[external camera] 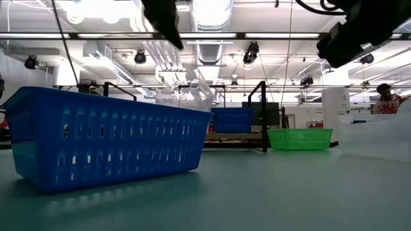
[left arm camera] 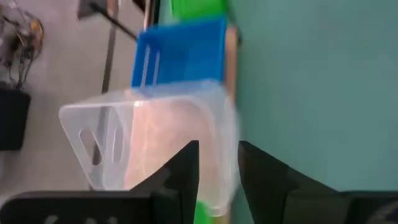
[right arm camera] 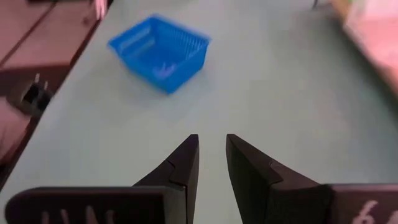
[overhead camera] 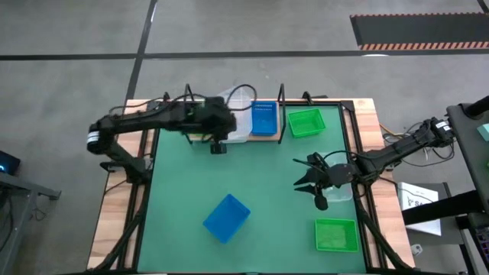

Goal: Stack baskets on shelf by color
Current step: Stack the left transparent bin on the transparent bin on the shelf

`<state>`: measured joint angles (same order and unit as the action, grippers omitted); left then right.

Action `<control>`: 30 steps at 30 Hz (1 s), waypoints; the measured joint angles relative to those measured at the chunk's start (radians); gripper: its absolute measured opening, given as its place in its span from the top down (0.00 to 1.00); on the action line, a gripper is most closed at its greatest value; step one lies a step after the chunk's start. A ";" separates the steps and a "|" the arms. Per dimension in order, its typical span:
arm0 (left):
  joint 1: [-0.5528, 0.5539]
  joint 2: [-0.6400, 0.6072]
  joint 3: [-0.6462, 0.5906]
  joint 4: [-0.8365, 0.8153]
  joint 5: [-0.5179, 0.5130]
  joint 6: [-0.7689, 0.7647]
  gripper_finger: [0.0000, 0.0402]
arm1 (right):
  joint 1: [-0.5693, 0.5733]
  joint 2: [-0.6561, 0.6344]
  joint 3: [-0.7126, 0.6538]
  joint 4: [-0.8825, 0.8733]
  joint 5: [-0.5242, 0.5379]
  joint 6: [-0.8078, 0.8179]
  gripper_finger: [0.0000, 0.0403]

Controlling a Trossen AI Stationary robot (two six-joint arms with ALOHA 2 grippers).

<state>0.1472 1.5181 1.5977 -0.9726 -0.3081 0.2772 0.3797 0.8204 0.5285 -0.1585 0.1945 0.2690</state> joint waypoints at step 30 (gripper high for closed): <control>-0.477 -0.647 -1.009 1.149 -0.391 0.018 0.91 | -0.410 0.604 0.936 -0.455 -0.013 -0.375 0.76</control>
<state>-0.3294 0.8713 0.5884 0.1761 -0.6991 0.2948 -0.0303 1.4248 1.4649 -0.6134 0.1818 -0.1056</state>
